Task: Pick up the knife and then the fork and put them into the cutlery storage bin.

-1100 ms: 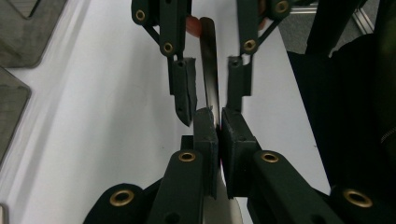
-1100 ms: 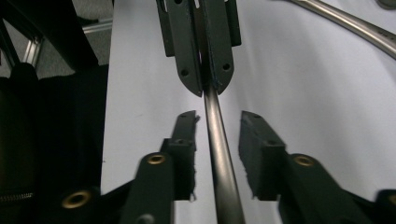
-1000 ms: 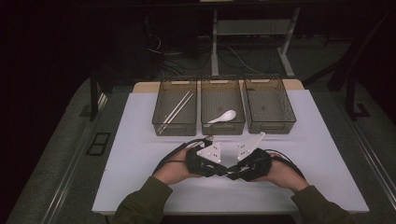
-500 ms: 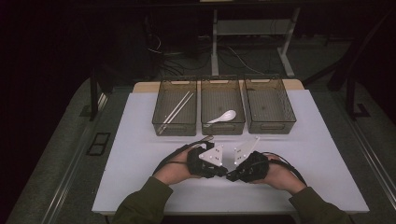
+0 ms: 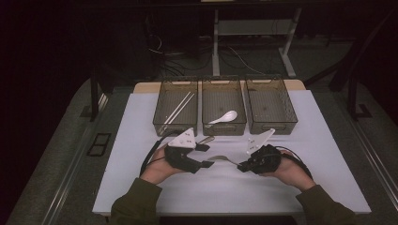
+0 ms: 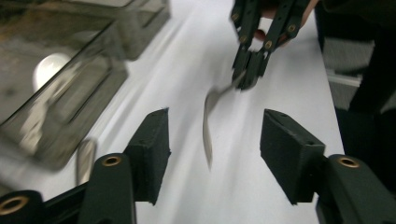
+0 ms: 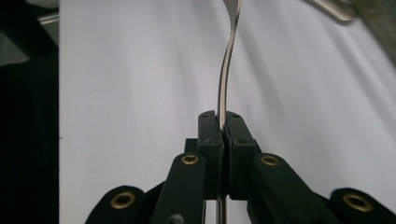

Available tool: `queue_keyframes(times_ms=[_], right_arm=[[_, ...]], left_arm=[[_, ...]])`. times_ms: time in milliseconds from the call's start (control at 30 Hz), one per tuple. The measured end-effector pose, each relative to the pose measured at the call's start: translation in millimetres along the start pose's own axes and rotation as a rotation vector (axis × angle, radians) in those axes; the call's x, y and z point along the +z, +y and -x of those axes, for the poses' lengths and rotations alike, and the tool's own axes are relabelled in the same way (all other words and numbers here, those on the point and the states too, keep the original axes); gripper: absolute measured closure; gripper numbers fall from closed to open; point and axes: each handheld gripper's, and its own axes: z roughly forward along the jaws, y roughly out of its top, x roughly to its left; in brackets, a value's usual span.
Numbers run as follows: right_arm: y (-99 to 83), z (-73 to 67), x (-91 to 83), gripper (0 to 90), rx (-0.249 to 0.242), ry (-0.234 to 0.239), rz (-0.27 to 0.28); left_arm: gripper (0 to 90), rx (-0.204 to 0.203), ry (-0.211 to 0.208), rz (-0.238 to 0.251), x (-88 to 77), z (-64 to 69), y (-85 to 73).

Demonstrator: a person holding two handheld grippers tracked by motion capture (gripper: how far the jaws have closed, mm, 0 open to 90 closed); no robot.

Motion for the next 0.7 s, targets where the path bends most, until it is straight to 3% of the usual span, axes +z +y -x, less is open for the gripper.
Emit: queue_keyframes(times_ms=[233,400,700], right_arm=[[-7.5,14.3,-18.2,86.7,0.087,-0.071,0.036],[-11.2,24.8,-31.2,86.7,0.178,-0.124,0.076],[-15.1,52.2,-59.4,86.7,0.27,-0.212,0.141]], left_arm=[[30.8,-0.094,0.086,0.024,-14.3,-4.1,-22.5],[22.7,-0.123,0.142,0.029,-20.9,-0.9,-36.9],[13.4,-0.18,0.201,0.021,-27.4,5.7,-64.8]])
